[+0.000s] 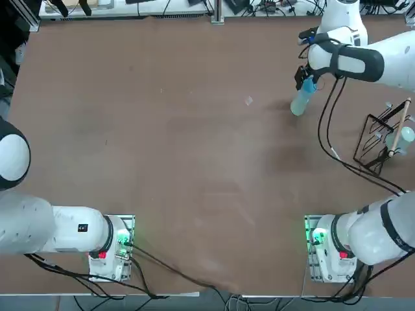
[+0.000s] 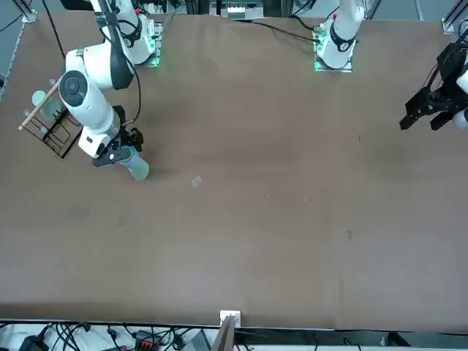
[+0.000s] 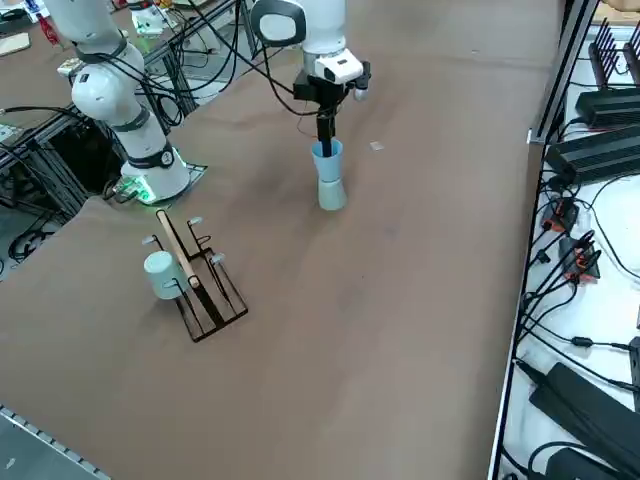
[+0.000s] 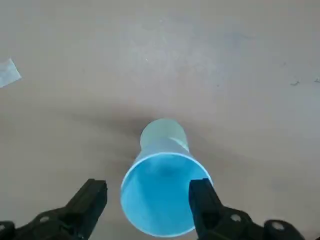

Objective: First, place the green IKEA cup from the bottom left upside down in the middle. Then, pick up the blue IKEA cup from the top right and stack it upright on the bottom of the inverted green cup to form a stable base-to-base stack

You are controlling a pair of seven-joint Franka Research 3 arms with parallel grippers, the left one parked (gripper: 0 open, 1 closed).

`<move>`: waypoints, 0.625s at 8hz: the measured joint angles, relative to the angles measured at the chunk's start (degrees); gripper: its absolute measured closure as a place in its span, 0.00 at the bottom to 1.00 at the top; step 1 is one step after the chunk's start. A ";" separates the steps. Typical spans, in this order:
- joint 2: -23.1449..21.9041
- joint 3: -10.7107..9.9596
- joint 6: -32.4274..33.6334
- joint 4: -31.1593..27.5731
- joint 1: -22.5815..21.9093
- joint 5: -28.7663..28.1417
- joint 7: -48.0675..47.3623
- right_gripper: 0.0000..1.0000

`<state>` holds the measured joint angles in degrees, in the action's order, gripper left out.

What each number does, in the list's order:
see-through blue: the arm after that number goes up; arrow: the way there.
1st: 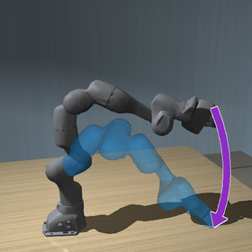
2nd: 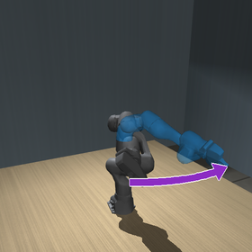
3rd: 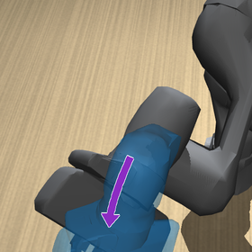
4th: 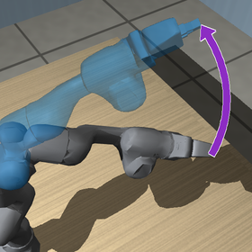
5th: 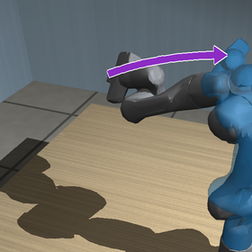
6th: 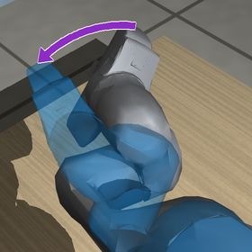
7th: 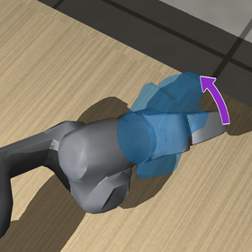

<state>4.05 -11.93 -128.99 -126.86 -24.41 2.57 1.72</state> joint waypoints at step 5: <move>0.00 -0.25 0.13 0.01 0.19 0.05 -0.30 0.00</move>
<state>4.05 -12.17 -128.85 -126.85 -24.22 2.62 1.42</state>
